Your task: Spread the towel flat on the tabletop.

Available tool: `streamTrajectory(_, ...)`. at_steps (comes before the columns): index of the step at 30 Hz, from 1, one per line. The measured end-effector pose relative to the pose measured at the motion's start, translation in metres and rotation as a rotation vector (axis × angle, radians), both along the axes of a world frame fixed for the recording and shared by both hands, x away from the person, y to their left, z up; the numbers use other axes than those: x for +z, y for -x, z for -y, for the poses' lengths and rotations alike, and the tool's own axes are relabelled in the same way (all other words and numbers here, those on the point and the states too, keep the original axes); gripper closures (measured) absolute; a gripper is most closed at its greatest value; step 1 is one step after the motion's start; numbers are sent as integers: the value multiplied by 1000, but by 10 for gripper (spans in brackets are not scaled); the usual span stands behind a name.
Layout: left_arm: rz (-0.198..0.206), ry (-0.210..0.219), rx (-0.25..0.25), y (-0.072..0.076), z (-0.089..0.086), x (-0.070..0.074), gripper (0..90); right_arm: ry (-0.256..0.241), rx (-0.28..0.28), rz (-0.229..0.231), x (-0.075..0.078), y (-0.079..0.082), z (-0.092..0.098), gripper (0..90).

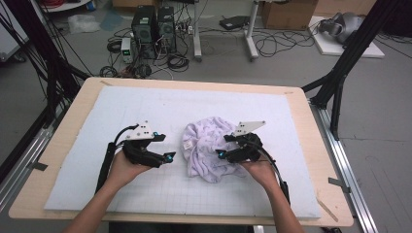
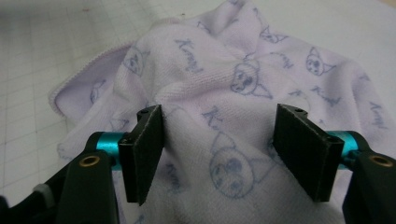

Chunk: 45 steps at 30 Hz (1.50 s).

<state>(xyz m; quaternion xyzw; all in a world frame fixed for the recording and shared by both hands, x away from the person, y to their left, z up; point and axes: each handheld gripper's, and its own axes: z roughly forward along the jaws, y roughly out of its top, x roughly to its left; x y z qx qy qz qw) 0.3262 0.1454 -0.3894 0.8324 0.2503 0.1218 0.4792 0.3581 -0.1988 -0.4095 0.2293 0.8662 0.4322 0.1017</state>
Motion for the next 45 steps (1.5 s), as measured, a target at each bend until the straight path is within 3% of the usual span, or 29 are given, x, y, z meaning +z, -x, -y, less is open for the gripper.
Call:
streamTrajectory(8, -11, 2, -47, -16, 34, -2, 324, 3, 15, -9, -4, -2, -1, 418)
streamTrajectory(14, -27, -51, -64, -32, 64, -14, 343, 13, 25, -14, -7, -2, -3, 477)
streamTrajectory(17, -57, -68, -68, -40, 72, -23, 355, 16, 24, -18, -8, -2, -3, 507)
streamTrajectory(21, -82, -99, -85, -45, 75, -31, 568, 22, 34, -23, -10, -3, -4, 641)
streamTrajectory(22, -94, -96, -92, -45, 75, -31, 696, 23, 49, -23, -10, -4, -5, 738)
streamTrajectory(23, -96, -101, -104, -44, 74, -30, 696, 23, 49, -23, -10, -4, -5, 738)
streamTrajectory(24, -92, -105, -115, -43, 72, -28, 782, 15, 59, -29, -10, -4, -5, 775)
streamTrajectory(28, -62, -91, -124, -31, 61, -12, 806, 5, 76, -5, 0, 2, -8, 809)
streamTrajectory(31, -37, -77, -120, -19, 49, 1, 809, -41, 99, 28, 15, 12, -11, 816)
streamTrajectory(36, -5, -70, -115, 14, 15, 21, 809, -104, 170, 43, 33, 30, -27, 822)
streamTrajectory(40, -12, -72, -114, 41, -9, 20, 809, -87, 241, 37, 32, 55, -53, 823)
streamTrajectory(43, -39, -89, -121, 56, -19, 8, 801, -105, 274, -12, 19, 65, -66, 820)
streamTrajectory(44, -41, -96, -125, 59, -21, 4, 784, -84, 281, -26, 13, 65, -69, 804)
streamTrajectory(45, -36, -100, -125, 60, -22, 1, 686, -58, 297, -51, 5, 65, -73, 708)
